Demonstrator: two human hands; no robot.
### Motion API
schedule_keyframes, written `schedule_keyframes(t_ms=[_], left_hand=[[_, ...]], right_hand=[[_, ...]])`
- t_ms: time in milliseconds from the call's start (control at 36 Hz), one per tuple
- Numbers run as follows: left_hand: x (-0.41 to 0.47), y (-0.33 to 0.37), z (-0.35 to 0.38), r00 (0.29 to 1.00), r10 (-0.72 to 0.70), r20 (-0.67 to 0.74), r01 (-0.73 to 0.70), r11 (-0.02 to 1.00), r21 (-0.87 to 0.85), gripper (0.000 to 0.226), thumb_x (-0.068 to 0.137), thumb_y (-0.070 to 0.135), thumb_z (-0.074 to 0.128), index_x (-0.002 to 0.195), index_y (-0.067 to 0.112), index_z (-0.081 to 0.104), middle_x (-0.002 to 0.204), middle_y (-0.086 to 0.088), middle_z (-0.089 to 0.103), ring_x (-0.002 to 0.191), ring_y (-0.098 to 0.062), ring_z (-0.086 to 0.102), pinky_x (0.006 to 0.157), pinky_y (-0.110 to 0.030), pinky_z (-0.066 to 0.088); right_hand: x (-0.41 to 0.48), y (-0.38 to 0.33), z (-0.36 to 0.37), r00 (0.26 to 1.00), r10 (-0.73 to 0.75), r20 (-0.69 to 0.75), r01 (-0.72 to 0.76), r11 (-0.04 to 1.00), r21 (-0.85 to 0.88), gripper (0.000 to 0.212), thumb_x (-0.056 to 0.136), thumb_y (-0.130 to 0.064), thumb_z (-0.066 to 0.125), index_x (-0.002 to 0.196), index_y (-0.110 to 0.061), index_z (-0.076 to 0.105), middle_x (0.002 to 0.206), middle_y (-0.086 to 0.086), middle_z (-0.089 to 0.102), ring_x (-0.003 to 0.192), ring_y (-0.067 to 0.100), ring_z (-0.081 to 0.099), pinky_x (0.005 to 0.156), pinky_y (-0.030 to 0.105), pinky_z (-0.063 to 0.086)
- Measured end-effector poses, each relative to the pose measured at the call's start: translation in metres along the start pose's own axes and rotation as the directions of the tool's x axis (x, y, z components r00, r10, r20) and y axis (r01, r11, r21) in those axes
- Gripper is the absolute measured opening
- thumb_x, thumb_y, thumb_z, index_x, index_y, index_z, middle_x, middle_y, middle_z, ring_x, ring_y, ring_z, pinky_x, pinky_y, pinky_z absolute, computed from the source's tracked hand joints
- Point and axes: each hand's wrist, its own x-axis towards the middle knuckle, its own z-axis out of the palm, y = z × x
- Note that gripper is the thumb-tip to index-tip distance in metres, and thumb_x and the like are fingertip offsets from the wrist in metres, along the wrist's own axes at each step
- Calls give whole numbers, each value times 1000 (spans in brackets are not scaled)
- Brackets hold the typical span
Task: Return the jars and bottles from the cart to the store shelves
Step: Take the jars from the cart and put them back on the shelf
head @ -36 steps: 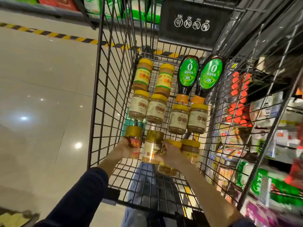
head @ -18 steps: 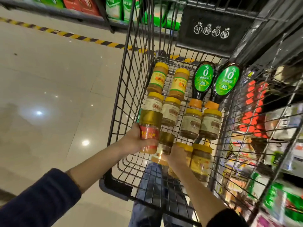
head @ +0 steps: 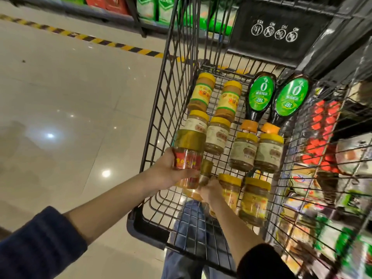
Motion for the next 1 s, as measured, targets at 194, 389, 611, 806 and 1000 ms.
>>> schedule_keyframes(t_ms=[194,389,611,806,1000], left_hand=[[-11,7,2,999,-7,-45,8,1000,8,73,73,16,79,132,14,37,115,-6,65,102,-15,65,87,-31,56],[-32,27,11,998,44,-43,-43,999,30,66,78,11,72,131,15,33,103,6,60,77,8,62,59,-5,48],[-68,60,24,994,110,-10,-110,993,44,69,75,8,71,132,14,33,116,-8,61,98,-13,64,75,-24,58],[-116,114,43,968,242,-63,-232,964,129,60,72,18,73,120,25,38,105,2,61,95,-10,61,67,-18,51],[-173,178,70,893,444,-70,-431,891,141,59,57,25,75,107,30,44,94,3,68,82,-10,69,72,-27,56]], right_hand=[[0,-3,-1,995,89,-50,-83,991,101,37,72,-18,78,103,-10,59,100,8,68,94,26,66,85,42,56],[-36,-10,-25,1000,-17,8,15,976,215,30,65,-21,84,84,-16,61,91,8,70,88,28,69,79,45,58],[-94,-37,-79,979,-201,-22,197,923,332,63,58,-36,88,108,-7,64,103,4,70,90,18,68,78,26,58],[-154,-61,-141,954,-246,-171,300,802,516,49,72,-13,78,109,5,51,120,16,57,115,34,56,94,45,49],[-264,-84,-209,772,-524,-360,622,740,256,39,61,2,82,88,-18,62,85,-3,71,72,1,66,63,12,51]])
